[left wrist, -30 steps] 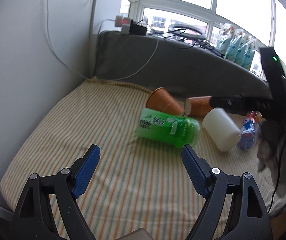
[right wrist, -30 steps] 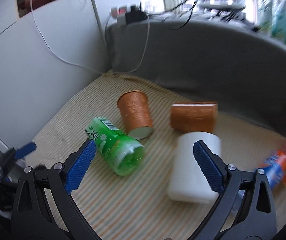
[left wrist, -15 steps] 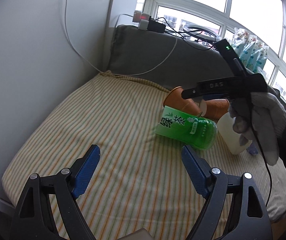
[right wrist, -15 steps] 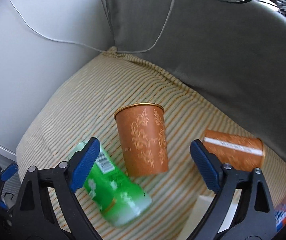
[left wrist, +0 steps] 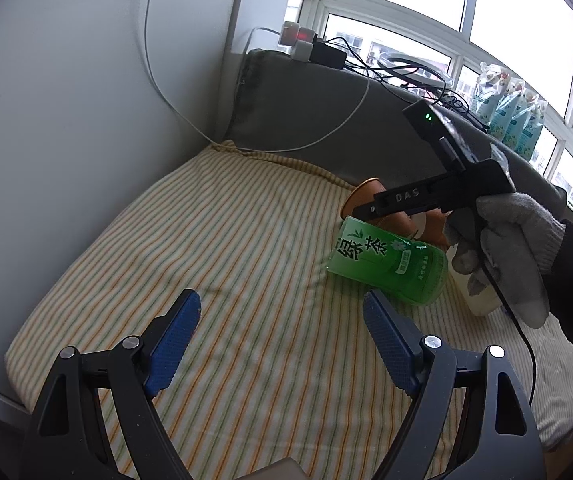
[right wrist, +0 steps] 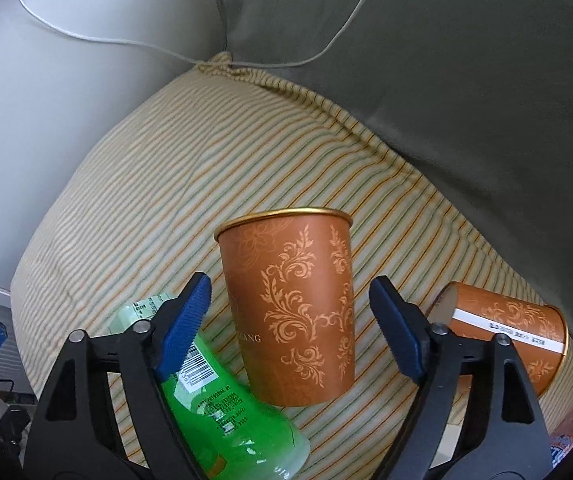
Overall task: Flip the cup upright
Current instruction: 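Close the right gripper around the orange cup's body, then lift the orange cup and rotate it upright with the right gripper, then lower the upright cup onto the mattress and open the right gripper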
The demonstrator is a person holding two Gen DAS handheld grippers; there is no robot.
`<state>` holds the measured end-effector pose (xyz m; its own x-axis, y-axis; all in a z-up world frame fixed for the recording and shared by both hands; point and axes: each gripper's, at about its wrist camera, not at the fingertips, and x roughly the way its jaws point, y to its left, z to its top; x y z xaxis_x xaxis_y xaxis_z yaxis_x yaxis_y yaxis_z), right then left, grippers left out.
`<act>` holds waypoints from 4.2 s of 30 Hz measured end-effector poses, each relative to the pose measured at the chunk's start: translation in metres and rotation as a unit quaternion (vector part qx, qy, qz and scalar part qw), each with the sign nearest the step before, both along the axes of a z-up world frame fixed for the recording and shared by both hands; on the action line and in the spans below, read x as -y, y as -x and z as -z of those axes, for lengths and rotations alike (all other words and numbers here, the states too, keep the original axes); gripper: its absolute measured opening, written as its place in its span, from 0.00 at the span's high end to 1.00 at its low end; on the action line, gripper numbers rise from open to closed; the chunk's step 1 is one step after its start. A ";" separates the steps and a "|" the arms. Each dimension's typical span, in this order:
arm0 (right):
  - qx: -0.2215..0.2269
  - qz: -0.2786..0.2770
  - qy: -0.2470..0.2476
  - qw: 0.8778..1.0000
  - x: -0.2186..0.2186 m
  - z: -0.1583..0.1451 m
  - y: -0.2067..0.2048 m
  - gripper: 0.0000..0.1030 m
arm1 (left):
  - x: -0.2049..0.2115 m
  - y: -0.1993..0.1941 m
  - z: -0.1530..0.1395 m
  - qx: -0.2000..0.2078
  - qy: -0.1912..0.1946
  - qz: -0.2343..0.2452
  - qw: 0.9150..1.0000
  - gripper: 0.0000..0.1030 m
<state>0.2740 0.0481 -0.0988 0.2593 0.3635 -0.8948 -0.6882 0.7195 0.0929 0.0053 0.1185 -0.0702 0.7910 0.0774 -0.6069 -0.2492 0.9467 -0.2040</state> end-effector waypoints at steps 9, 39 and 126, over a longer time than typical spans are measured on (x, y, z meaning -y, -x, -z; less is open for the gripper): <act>-0.012 0.004 -0.003 1.000 -0.001 0.004 0.001 0.36 | -0.002 0.002 -0.003 0.007 -0.002 -0.004 1.000 0.19; -0.003 0.094 -0.164 0.982 0.146 -0.087 0.127 0.36 | 0.045 0.016 -0.019 0.017 -0.031 0.053 0.998 0.20; 0.022 0.287 -0.153 0.946 0.345 -0.018 0.265 0.24 | 0.155 -0.079 0.040 -0.183 0.270 0.194 0.925 0.21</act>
<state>0.0090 -0.2966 -0.0804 0.5267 0.3914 -0.7545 -0.2014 0.9199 0.3366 0.0839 -0.0365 -0.1100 0.4287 -0.5616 -0.7076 -0.0579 0.7646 -0.6419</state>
